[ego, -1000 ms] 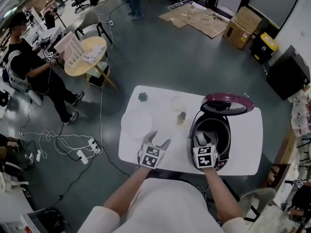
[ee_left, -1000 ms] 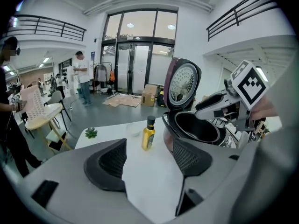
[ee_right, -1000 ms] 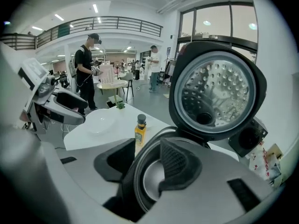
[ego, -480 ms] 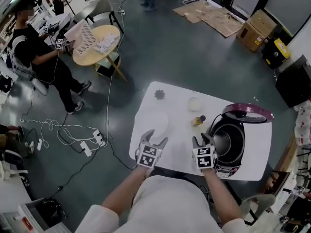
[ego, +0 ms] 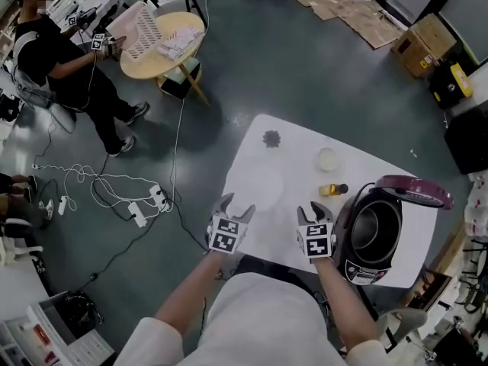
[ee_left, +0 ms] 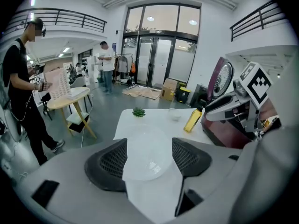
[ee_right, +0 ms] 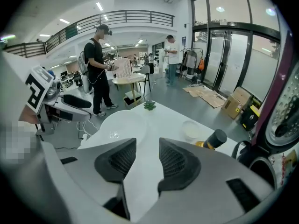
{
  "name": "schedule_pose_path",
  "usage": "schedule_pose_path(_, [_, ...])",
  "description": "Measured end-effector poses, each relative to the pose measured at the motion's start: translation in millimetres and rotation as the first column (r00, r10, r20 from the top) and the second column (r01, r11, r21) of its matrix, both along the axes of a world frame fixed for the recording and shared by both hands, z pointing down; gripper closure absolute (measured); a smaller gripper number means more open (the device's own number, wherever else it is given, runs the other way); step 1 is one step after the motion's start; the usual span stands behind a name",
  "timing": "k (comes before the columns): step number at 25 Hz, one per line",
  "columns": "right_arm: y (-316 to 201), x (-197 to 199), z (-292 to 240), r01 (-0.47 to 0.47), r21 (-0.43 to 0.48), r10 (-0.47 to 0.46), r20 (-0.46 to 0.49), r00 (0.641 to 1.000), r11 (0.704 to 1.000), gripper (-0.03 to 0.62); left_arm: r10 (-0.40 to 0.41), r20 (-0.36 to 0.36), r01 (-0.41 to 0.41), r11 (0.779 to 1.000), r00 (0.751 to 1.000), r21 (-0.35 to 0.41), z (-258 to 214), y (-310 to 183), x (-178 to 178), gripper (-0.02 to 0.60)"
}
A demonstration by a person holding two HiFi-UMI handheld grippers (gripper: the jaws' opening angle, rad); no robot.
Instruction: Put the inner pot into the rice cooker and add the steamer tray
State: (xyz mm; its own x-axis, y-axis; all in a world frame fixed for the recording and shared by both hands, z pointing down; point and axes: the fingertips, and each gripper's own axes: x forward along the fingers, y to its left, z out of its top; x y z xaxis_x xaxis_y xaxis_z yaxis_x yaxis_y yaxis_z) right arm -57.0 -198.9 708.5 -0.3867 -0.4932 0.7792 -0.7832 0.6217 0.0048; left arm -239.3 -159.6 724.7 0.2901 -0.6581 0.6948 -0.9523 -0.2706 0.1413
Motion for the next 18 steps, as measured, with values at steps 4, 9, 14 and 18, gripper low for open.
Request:
schedule_pose_path(4, [-6.1, -23.7, 19.8, 0.021, -0.03, -0.021, -0.013, 1.0, 0.999, 0.428, -0.018, 0.013, 0.018, 1.0, 1.0, -0.024, 19.3, -4.9, -23.0, 0.267])
schedule_pose_path(9, [-15.4, -44.2, 51.2, 0.029, -0.07, -0.031, -0.032, 0.999, 0.997, 0.428, -0.027, 0.024, 0.028, 0.998, 0.999, -0.062, 54.1, -13.6, -43.5, 0.266])
schedule_pose_path(14, [-23.2, -57.6, 80.4, 0.034, -0.105, -0.04, -0.054, 0.998, 0.994, 0.428, -0.036, 0.031, 0.039, 0.994, 0.999, -0.098, 85.8, -21.3, -58.2, 0.265])
schedule_pose_path(18, [-30.8, -64.4, 106.1, 0.025, -0.137, -0.035, -0.069, 0.997, 0.99, 0.427, -0.04, 0.027, 0.043, 0.99, 0.999, -0.133, 108.5, -26.5, -64.8, 0.262])
